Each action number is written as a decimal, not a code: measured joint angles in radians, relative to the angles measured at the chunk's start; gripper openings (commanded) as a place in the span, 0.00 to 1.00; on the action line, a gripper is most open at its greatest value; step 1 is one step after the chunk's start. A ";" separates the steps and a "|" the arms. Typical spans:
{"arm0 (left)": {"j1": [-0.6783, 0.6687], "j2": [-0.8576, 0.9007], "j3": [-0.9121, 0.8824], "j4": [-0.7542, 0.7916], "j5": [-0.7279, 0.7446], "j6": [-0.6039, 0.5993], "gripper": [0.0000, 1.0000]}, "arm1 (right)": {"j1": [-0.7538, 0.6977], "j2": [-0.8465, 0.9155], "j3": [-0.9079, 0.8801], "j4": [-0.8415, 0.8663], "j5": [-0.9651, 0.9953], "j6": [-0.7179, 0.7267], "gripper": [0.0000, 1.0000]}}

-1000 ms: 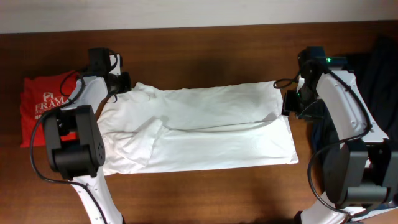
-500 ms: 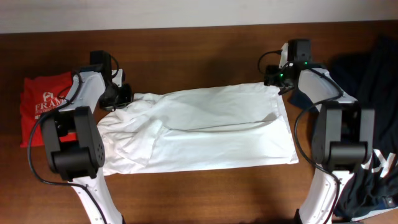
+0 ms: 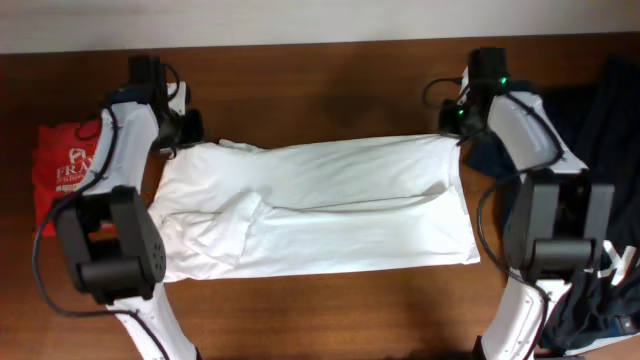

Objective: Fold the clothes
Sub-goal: 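Fold the top edge down toward the front with both grippers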

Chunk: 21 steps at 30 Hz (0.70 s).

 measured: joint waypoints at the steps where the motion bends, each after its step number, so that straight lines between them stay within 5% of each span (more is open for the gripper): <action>1: 0.000 -0.022 0.006 -0.042 0.000 0.000 0.00 | 0.000 -0.032 0.027 -0.089 0.006 0.000 0.04; 9: 0.000 -0.038 0.010 -0.529 0.000 0.000 0.00 | 0.000 -0.119 0.050 -0.528 0.023 -0.004 0.04; 21: 0.082 -0.156 -0.023 -0.725 -0.004 0.000 0.00 | 0.000 -0.119 0.038 -0.694 0.101 -0.015 0.04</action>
